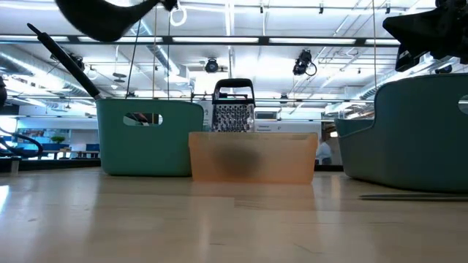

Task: Pick & Place Kitchen Items
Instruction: Put the black serving spoon into the orange bin

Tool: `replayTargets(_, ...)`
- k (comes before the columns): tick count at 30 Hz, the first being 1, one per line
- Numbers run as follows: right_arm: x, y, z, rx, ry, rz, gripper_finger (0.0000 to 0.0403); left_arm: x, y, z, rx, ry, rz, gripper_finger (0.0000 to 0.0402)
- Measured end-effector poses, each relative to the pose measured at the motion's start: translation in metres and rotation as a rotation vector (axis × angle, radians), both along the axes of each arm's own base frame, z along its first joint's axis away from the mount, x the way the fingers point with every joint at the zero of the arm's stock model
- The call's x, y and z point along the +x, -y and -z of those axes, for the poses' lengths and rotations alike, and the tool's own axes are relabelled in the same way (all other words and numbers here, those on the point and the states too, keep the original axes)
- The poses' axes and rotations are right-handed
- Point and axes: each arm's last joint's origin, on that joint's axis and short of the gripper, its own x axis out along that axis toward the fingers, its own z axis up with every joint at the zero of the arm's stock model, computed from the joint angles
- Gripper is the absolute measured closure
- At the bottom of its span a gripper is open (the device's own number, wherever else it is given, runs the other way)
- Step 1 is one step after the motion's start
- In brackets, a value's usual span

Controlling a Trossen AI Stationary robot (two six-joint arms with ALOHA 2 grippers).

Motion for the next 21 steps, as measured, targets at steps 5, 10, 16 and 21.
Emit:
replayTargets(5,0.0,0.0,0.0,0.0,0.0,0.0,0.0378,-0.048,-0.004,0.001,-0.078,0.164,-0.073,0.0368)
replayTargets(10,0.0,0.0,0.0,0.0,0.0,0.0,0.0378,-0.091,-0.007,0.003,-0.12,0.277,-0.151,0.0368)
replayTargets(16,0.0,0.0,0.0,0.0,0.0,0.001,0.0378,-0.127,-0.01,0.02,-0.152,0.384,-0.246,0.0368)
replayTargets(21,0.0,0.0,0.0,0.0,0.0,0.0,0.0378,-0.143,-0.011,0.033,-0.202,0.464,-0.248,0.0368)
